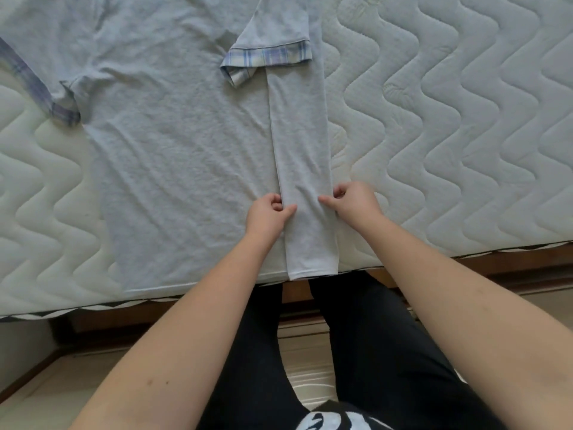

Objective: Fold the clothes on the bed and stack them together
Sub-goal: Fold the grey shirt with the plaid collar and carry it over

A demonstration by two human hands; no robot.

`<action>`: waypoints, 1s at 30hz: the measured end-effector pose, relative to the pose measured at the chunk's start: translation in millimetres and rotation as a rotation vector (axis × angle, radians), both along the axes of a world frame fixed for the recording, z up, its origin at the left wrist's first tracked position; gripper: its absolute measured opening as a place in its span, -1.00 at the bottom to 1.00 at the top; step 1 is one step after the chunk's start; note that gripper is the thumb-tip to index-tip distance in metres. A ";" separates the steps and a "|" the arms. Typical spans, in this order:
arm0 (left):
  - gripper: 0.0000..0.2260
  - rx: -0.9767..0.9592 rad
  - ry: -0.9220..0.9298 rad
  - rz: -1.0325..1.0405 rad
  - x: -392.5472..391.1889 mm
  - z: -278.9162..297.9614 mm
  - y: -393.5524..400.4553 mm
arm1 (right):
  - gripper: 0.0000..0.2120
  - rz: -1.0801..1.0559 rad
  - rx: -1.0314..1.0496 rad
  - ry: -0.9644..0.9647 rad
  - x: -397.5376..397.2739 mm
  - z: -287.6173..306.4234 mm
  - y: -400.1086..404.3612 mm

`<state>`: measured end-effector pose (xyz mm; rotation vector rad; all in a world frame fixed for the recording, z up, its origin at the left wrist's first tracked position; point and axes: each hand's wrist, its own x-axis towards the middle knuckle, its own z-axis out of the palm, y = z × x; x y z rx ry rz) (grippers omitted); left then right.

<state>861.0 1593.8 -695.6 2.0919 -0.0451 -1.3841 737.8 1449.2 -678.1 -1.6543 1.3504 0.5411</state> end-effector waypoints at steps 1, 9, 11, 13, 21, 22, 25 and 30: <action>-0.86 0.001 0.028 0.017 -6.5 1.0 4.9 | -0.75 -0.006 0.007 -0.006 -5.7 0.5 5.5; -0.84 0.047 0.126 0.017 -43.6 10.5 40.4 | -0.75 0.048 0.073 0.041 -48.5 2.2 45.5; -0.84 0.105 0.075 -0.060 -49.1 9.0 46.5 | -0.69 0.023 0.113 0.057 -57.5 1.2 50.3; -0.79 0.174 -0.032 -0.147 -57.3 8.5 52.6 | -0.67 0.050 0.183 0.080 -64.9 0.5 54.2; -0.80 0.220 -0.014 -0.224 -81.2 10.2 77.9 | -0.84 0.186 0.157 0.094 -79.9 3.5 73.4; -0.80 0.225 -0.008 -0.226 -82.0 10.7 81.0 | -0.84 0.183 0.155 0.090 -80.7 4.0 74.6; -0.74 0.243 -0.053 -0.278 -83.0 10.4 83.8 | -0.79 0.163 0.150 0.078 -82.8 4.8 78.1; -0.56 0.448 -0.156 -0.616 -77.6 16.0 78.0 | -0.78 0.206 0.097 0.194 -82.2 9.5 81.8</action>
